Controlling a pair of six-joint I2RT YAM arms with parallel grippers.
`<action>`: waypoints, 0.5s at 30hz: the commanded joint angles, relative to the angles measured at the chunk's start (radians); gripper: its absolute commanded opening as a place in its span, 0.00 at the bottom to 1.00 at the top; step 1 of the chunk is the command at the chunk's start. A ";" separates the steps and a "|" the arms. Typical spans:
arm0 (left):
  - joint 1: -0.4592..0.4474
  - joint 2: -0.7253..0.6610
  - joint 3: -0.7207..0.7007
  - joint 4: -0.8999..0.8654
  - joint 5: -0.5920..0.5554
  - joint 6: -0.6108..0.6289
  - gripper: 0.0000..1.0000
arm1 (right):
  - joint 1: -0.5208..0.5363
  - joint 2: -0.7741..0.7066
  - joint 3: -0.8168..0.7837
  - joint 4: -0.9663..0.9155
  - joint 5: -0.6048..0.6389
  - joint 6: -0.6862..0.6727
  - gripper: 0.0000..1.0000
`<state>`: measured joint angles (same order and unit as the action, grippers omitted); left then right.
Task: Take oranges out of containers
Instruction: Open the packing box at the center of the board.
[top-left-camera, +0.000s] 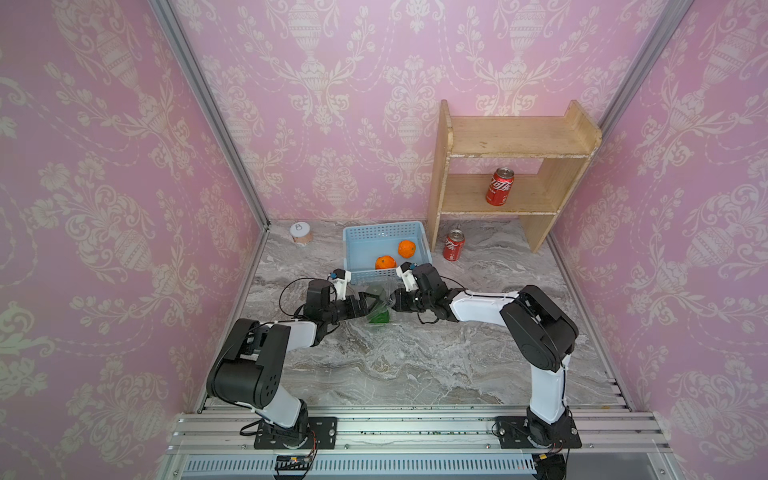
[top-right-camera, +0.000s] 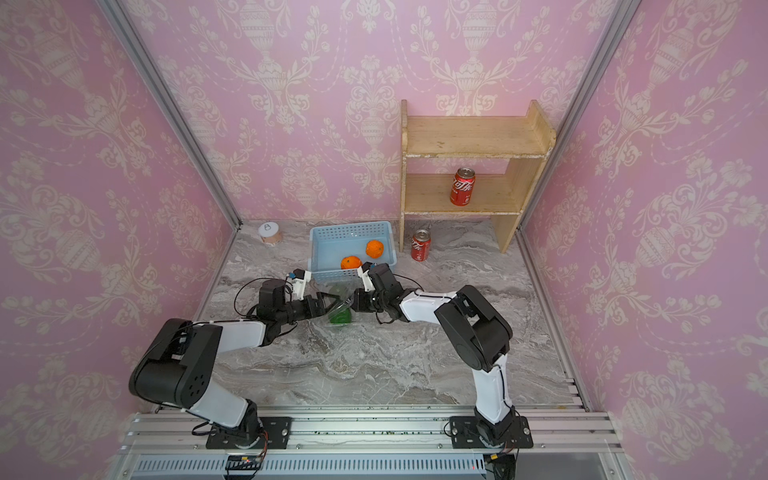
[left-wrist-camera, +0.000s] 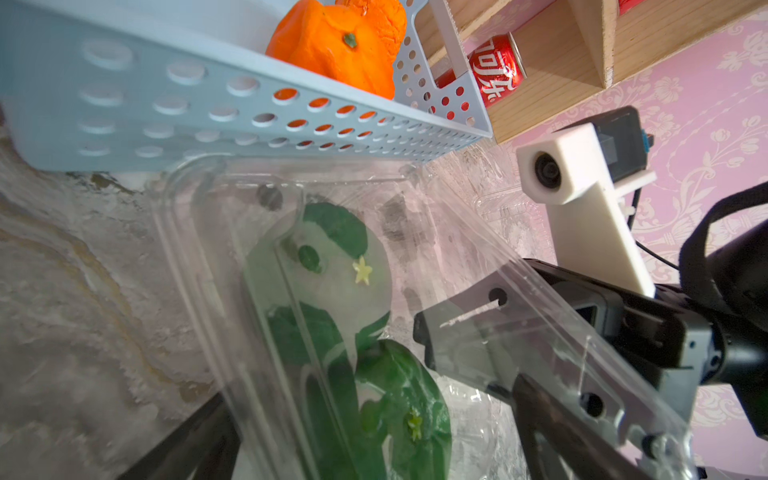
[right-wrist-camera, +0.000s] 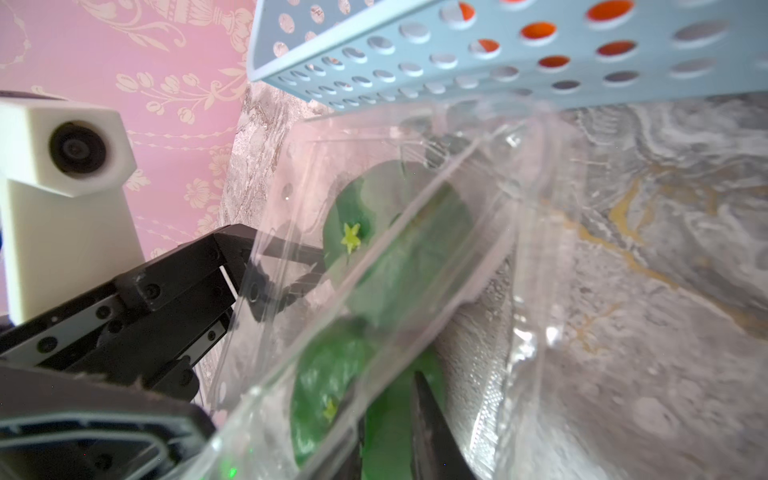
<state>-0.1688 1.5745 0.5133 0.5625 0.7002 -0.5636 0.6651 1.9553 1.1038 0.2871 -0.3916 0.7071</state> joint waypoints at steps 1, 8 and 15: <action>-0.012 0.019 -0.014 0.014 0.043 -0.008 0.99 | -0.001 -0.035 -0.032 0.041 0.055 0.036 0.20; -0.012 0.021 -0.015 0.015 0.044 -0.009 0.99 | -0.016 -0.030 -0.068 0.125 0.070 0.079 0.18; -0.013 0.031 -0.009 0.030 0.048 -0.016 0.99 | -0.024 -0.012 -0.072 0.203 0.094 0.105 0.15</action>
<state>-0.1696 1.5883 0.5133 0.5697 0.7143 -0.5671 0.6418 1.9476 1.0451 0.4347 -0.3264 0.7883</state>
